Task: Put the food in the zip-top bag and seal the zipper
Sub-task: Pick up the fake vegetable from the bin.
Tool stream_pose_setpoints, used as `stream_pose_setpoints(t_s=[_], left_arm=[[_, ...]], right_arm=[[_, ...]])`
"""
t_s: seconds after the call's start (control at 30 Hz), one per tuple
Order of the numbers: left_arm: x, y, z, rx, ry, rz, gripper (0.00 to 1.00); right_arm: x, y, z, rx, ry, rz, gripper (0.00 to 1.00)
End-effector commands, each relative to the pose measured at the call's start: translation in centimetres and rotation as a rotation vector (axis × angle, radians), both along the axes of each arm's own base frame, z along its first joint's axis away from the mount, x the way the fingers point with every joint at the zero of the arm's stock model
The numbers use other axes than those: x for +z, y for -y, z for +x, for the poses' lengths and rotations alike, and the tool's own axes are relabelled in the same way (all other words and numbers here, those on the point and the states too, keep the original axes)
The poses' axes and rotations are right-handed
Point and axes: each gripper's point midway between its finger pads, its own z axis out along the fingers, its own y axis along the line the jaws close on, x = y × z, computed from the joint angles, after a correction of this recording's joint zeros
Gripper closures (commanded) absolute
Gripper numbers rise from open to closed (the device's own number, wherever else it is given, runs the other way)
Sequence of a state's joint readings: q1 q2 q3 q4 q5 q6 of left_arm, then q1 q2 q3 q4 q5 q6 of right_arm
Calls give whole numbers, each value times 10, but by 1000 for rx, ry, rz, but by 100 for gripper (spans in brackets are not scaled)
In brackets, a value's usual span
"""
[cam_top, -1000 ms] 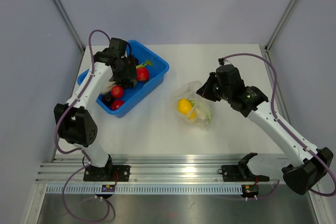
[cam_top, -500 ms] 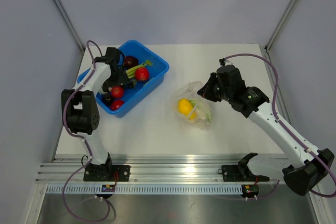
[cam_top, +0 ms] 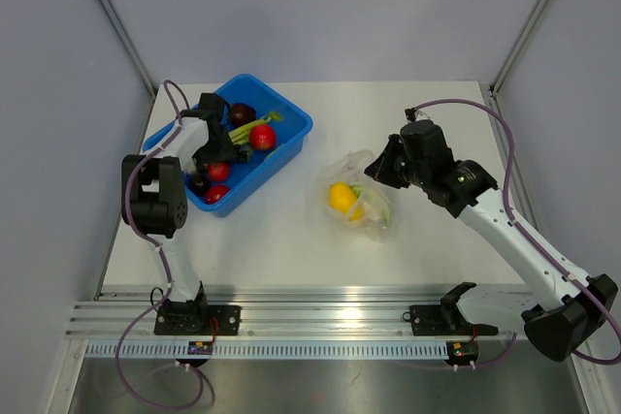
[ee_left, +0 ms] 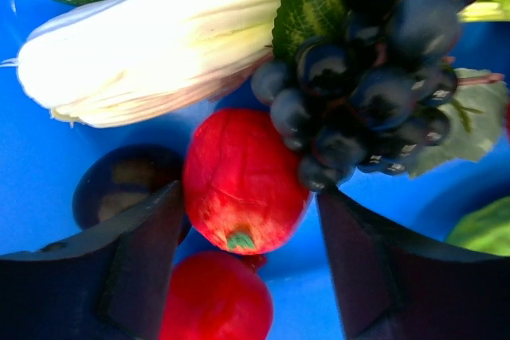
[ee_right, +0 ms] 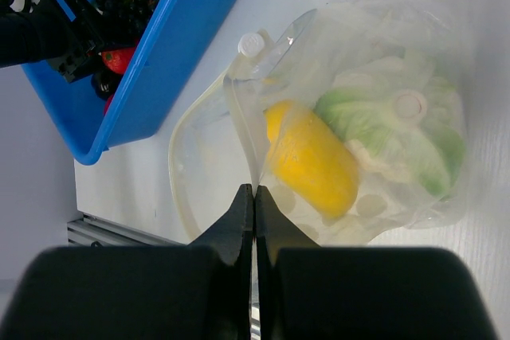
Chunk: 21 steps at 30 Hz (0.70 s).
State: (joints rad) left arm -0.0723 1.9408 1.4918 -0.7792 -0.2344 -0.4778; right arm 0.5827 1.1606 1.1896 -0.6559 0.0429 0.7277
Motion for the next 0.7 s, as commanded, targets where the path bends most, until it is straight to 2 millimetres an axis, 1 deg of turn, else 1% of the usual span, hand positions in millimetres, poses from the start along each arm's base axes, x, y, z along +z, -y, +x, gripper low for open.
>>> stream_pose_setpoints(t_s=[0.0,0.03,0.13,0.17,0.2,0.23,0.27,0.33,0.37,0.4,0.43,0.47,0.5,0.57,0.6,0.67], left_arm=[[-1,-7,12,29,37,25,36],[3,-7,12,31,46,25,43],[17,-7,9,32,77,24,50],[36,-7,9,31,121,21,55],[44,-7,8,26,138,19,56],[57,-6,6,21,165,16,58],[78,-4,4,11,216,1,61],[99,0,-2,-24,256,-9,62],[108,5,-5,-44,273,-28,63],[126,10,-10,-85,313,-35,63],[132,15,-13,-108,320,-52,63],[139,24,-17,-144,327,-77,63],[149,27,-22,-174,344,-74,64],[161,34,-31,-207,356,-78,64],[172,43,-37,-241,380,-88,66],[184,61,-43,-297,409,-141,66]], right_arm=[[9,-1,4,-10,31,11,100],[10,-1,4,-11,33,10,100],[10,0,3,-12,32,9,100],[11,0,3,-12,34,10,100],[11,0,3,-13,35,10,100],[11,0,3,-12,35,10,100],[10,1,3,-15,32,10,100],[11,0,4,-13,35,13,100],[11,-1,4,-11,34,15,100],[11,-2,5,-10,35,16,100],[10,-3,5,-8,34,18,100],[10,-4,6,-5,34,20,100],[10,-5,6,-1,33,22,100],[10,-7,7,3,30,26,100],[10,-8,7,4,30,30,100],[10,-9,8,7,30,32,100]])
